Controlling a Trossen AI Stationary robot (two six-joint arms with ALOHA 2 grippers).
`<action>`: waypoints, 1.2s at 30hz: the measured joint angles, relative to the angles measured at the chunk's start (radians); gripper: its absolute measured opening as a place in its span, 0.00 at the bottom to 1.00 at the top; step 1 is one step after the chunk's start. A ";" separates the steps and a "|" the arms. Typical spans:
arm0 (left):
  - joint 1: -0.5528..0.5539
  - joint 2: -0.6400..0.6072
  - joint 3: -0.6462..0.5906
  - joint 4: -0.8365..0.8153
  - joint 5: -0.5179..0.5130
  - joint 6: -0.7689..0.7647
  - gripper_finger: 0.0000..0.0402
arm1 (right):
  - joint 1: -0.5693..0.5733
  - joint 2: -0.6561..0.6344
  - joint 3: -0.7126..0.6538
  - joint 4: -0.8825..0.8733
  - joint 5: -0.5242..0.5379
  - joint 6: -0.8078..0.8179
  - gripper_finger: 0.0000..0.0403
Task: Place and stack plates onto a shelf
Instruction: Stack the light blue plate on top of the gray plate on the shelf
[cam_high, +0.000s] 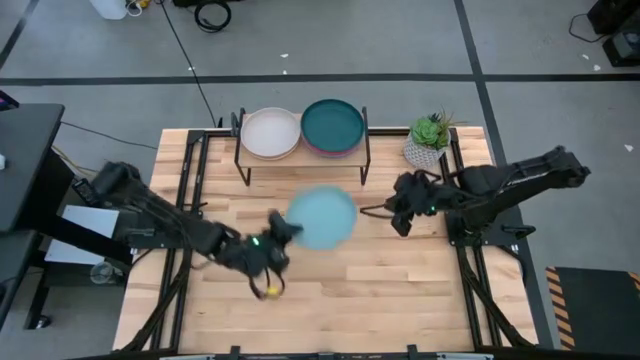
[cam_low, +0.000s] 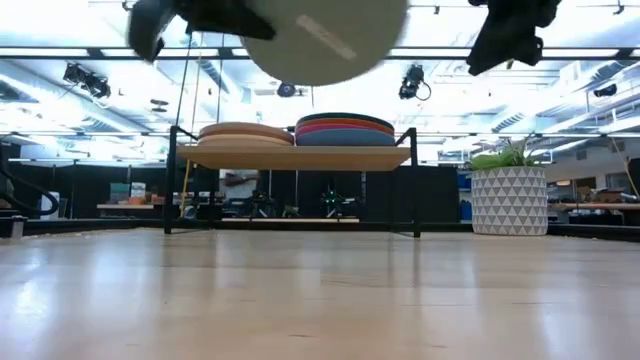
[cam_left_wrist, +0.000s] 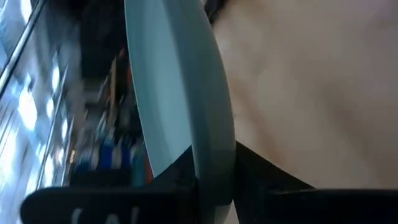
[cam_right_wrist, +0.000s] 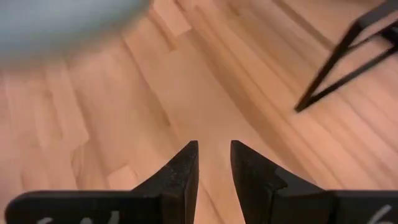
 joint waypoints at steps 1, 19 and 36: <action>0.015 -0.041 0.000 -0.036 -0.024 -0.014 0.17 | 0.017 -0.005 -0.023 0.027 0.010 0.007 0.25; 0.757 -0.278 -0.002 -0.465 0.116 0.002 0.17 | 0.094 0.074 -0.184 0.366 0.008 -0.097 0.25; 0.783 -0.188 0.012 -0.485 0.242 0.065 0.26 | 0.090 0.074 -0.184 0.376 0.002 -0.109 0.25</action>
